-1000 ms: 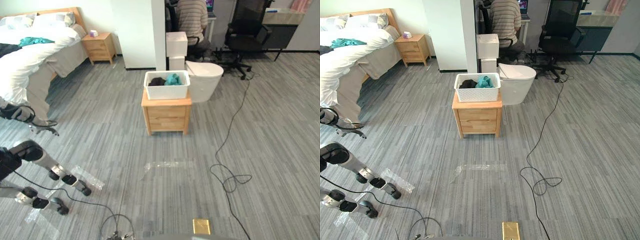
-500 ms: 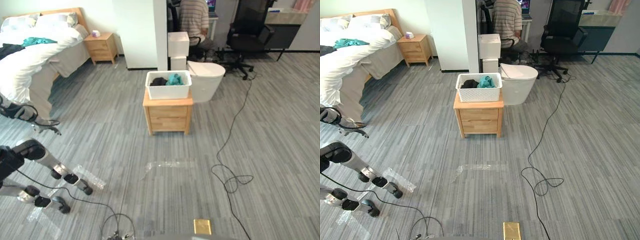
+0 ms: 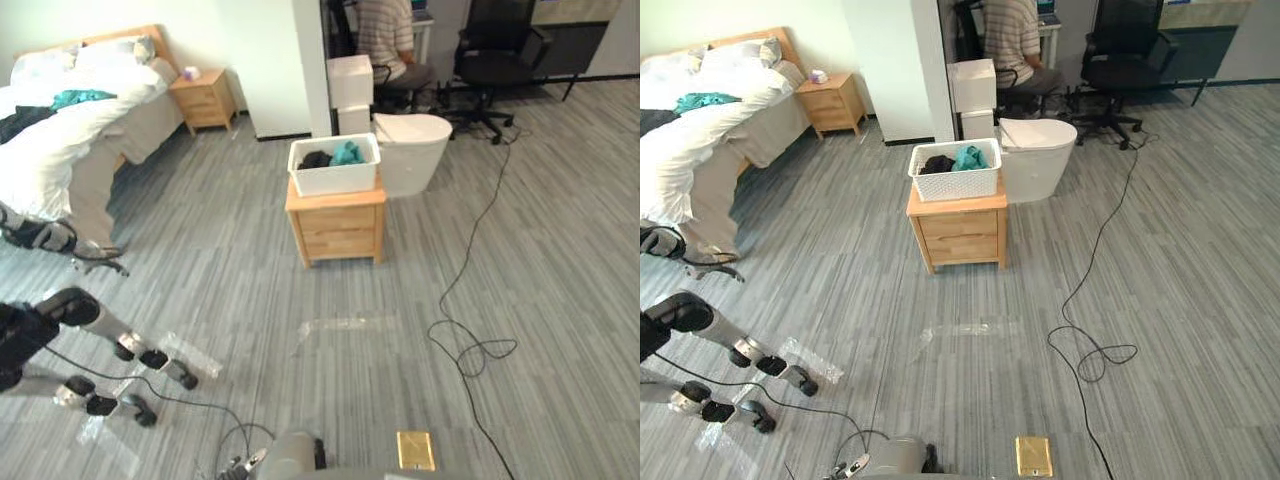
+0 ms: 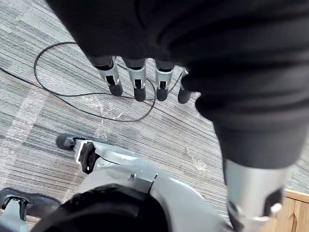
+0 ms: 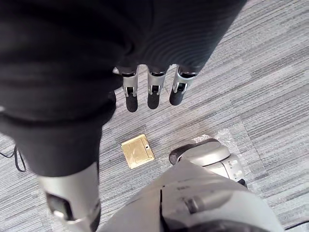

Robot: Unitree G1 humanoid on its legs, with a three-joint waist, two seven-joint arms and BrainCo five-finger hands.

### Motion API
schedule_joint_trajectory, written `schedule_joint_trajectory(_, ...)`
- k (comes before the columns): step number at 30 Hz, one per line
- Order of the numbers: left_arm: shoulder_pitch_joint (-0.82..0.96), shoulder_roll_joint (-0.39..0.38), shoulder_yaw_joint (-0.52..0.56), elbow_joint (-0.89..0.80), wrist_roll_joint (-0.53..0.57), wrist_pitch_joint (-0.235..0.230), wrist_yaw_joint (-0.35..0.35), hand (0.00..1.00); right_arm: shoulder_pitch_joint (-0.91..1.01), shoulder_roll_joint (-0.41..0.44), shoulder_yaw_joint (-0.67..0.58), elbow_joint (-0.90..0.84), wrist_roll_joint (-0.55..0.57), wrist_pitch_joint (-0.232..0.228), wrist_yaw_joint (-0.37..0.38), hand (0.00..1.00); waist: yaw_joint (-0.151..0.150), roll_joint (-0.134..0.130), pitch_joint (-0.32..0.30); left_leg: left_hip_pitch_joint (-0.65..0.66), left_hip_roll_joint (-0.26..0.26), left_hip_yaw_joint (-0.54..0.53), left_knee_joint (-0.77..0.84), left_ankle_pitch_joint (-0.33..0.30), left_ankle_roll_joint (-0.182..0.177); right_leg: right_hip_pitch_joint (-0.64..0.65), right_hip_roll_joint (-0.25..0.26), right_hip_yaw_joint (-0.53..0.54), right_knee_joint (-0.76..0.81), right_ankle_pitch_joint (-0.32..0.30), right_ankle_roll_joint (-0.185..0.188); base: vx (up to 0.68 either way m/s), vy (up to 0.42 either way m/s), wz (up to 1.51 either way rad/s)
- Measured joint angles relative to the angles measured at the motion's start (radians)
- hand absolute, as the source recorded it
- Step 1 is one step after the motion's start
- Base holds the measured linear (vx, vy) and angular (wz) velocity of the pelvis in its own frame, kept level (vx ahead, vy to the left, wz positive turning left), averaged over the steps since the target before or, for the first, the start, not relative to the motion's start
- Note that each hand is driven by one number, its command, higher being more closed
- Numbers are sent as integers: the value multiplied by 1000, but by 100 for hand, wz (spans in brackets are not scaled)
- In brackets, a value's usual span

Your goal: Pick up the laundry basket with both hands and put the clothes into the washing machine.

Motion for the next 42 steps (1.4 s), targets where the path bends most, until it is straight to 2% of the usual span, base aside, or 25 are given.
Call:
schedule_joint_trajectory(2,7,-4,6,0,-1,2,0,0,-13,-6,39,-7,7,-1,0,0,0,3,0,-9,-22,-11,-205,18,-17,-4,-12,31,-1,-20,10,173,132,-46)
schedule_joint_trajectory(5,10,-5,24,5,-8,2,0,0,-11,-13,92,-15,21,-5,-1,0,7,3,-5,-24,-23,-26,-257,62,-20,9,-16,69,21,-74,28,289,221,-48)
schedule_joint_trajectory(7,34,0,56,4,-15,1,0,0,4,-5,104,-13,38,-13,1,0,25,-29,-54,-70,-62,8,-127,25,45,-4,-62,114,94,-150,72,517,270,-59)
schedule_joint_trajectory(8,35,5,66,4,-21,1,1,0,10,2,104,-13,39,-14,1,0,28,-44,-68,-78,-75,22,-106,-1,55,-31,-77,124,151,-169,85,471,183,-32)
schedule_joint_trajectory(9,27,11,80,5,-26,2,1,0,9,13,94,-13,41,-20,1,0,26,-60,-73,-60,-100,32,-86,-35,77,-97,-93,146,324,-188,116,460,170,-4)
schedule_joint_trajectory(10,22,14,85,4,-30,1,2,0,6,21,68,-12,50,-24,2,0,25,-71,-65,-13,-126,38,-82,-71,93,-163,-103,158,545,-154,207,450,175,7)
schedule_joint_trajectory(11,20,17,84,5,-30,2,2,0,5,24,56,-11,51,-25,3,0,25,-77,-60,19,-137,38,-81,-87,95,-193,-107,166,655,-117,268,524,181,16)
schedule_joint_trajectory(12,21,22,81,4,-30,4,1,0,5,30,55,-12,51,-26,3,0,20,-79,-59,81,-149,40,-80,-116,105,-237,-107,169,839,-24,337,401,91,16)
schedule_joint_trajectory(14,18,22,79,2,-30,5,1,0,5,28,54,-19,58,-32,2,0,17,-75,-54,176,-152,18,-96,-163,127,-291,-131,70,1001,16,296,415,39,13)
schedule_joint_trajectory(15,17,26,79,2,-30,6,1,0,5,28,56,-36,61,-34,2,0,16,-71,-55,248,-145,8,-139,-175,128,-328,-152,-18,1025,-10,218,460,-25,4)
schedule_joint_trajectory(17,8,23,81,-1,-32,7,2,0,-1,30,58,-71,70,-37,2,0,-6,-61,-54,336,-115,-15,-212,-185,120,-405,-147,-119,911,-71,135,490,-79,16)
schedule_joint_trajectory(20,-27,-7,92,-16,-48,5,5,0,5,25,59,-117,96,-35,0,0,-26,-19,-56,394,-42,-41,-264,-198,86,-504,-91,-102,572,-79,133,402,-123,29)
schedule_joint_trajectory(22,-45,-21,127,-22,-51,-1,20,0,7,35,61,-131,113,-33,-2,0,-38,-23,-56,443,-10,-56,-322,-197,83,-535,-63,7,311,24,138,656,-250,37)
schedule_joint_trajectory(23,-47,-34,154,-25,-51,-1,21,0,13,39,62,-131,124,-33,-3,0,-42,-32,-59,478,6,-67,-348,-207,54,-542,-61,79,195,111,148,633,-283,36)
schedule_joint_trajectory(24,-47,-46,175,-27,-50,-1,22,0,22,42,63,-131,127,-32,-3,0,-42,-51,-68,501,16,-88,-341,-214,41,-537,-58,78,209,223,167,665,-312,37)
schedule_joint_trajectory(27,-49,-96,237,-28,-49,-1,21,0,30,29,63,-143,126,-32,0,0,-42,-8,-76,449,83,-149,-157,-159,-28,-529,-16,13,341,126,86,598,-313,33)
schedule_joint_trajectory(28,-54,-108,278,-30,-50,-1,21,0,35,29,61,-161,126,-32,0,0,-47,7,-74,369,105,-172,30,-99,-21,-489,-4,-27,344,86,67,691,-400,55)
schedule_joint_trajectory(29,-56,-113,297,-35,-51,-1,21,0,39,31,61,-170,126,-32,0,0,-50,3,-66,316,115,-173,149,-36,-24,-459,-1,-45,329,74,56,605,-362,69)
schedule_joint_trajectory(30,-56,-116,308,-38,-52,0,21,0,42,28,65,-172,127,-33,-1,0,-45,1,-57,193,164,-156,401,17,-30,-386,17,-75,281,62,39,548,-324,45)
schedule_joint_trajectory(31,-55,-108,308,-50,-66,0,20,0,42,26,67,-170,127,-33,-4,0,-25,2,-41,109,216,-98,580,1,-7,-291,43,-83,217,65,22,418,-244,32)
schedule_joint_trajectory(33,-53,-91,292,-74,-73,0,21,0,37,19,92,-168,140,-33,-7,0,-1,-15,-27,33,215,-38,657,-29,29,-164,47,-89,126,70,13,367,-182,10)
schedule_joint_trajectory(36,-47,-81,258,-94,-73,-3,22,0,-3,21,96,-177,173,-33,-26,0,1,-16,-19,-48,177,22,482,-56,23,-58,39,-87,29,69,13,272,-67,0)
schedule_joint_trajectory(39,-38,-80,230,-129,-79,-3,41,0,-16,34,82,-286,202,-37,-43,0,2,-18,-20,-54,106,26,-12,-42,11,-40,8,-64,-8,46,34,276,90,-21)
schedule_joint_trajectory(40,-34,-84,225,-145,-88,-2,44,0,-9,38,72,-331,209,-37,-49,0,1,-16,-20,-36,82,3,-191,-21,-16,-40,-4,-60,-5,21,45,300,187,-10)
schedule_joint_trajectory(42,-6,-85,228,-196,-112,-3,66,0,0,49,51,-421,226,-35,-79,0,14,-26,-33,-6,41,-3,-274,112,-22,-36,-39,-30,16,-19,84,381,248,-24)
